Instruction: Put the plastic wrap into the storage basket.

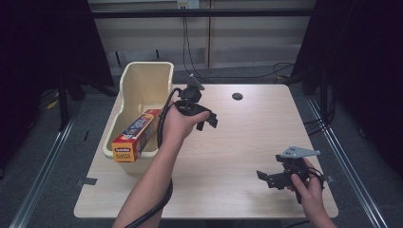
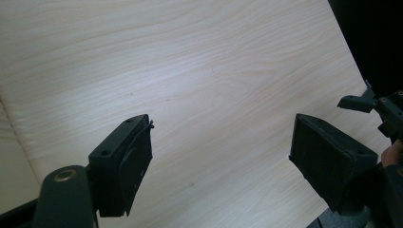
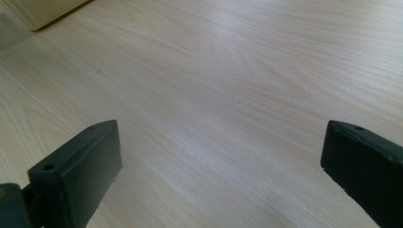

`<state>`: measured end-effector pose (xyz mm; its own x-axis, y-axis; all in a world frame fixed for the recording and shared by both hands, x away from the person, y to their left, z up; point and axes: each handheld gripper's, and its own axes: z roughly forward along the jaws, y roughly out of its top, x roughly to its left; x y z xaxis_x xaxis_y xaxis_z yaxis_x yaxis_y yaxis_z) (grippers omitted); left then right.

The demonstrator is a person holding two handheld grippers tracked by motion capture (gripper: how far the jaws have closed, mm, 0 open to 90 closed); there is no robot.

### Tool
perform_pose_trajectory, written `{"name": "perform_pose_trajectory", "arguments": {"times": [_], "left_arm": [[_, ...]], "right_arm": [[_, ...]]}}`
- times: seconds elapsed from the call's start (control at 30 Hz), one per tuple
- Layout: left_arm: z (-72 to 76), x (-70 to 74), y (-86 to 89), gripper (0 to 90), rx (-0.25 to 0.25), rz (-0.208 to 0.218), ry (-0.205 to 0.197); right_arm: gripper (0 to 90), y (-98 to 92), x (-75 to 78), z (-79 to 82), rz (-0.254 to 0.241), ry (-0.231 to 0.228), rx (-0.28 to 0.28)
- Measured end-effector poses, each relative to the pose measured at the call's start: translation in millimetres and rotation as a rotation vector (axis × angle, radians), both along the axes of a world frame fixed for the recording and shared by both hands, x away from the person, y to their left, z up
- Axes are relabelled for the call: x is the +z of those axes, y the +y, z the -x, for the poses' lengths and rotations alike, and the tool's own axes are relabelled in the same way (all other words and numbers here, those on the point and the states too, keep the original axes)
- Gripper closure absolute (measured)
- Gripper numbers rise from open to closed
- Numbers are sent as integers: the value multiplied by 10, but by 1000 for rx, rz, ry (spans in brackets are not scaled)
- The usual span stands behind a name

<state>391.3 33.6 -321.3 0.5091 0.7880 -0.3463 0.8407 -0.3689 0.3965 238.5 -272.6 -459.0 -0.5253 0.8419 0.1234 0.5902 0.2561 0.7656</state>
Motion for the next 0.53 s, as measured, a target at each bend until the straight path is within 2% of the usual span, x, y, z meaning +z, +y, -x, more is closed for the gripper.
{"name": "perform_pose_trajectory", "arguments": {"times": [0.2, 0.23, 0.53], "left_arm": [[28, -105, -36, 210, -27, -5, 2], [32, -117, -45, 210, -29, -16, 5], [50, -184, -85, 207, -31, -3, -14]], "right_arm": [[0, 17, -10, -3, 5, 2, 8], [0, 17, -10, -3, 5, 2, 8], [0, 2, -6, 2, 3, 0, 5]]}}
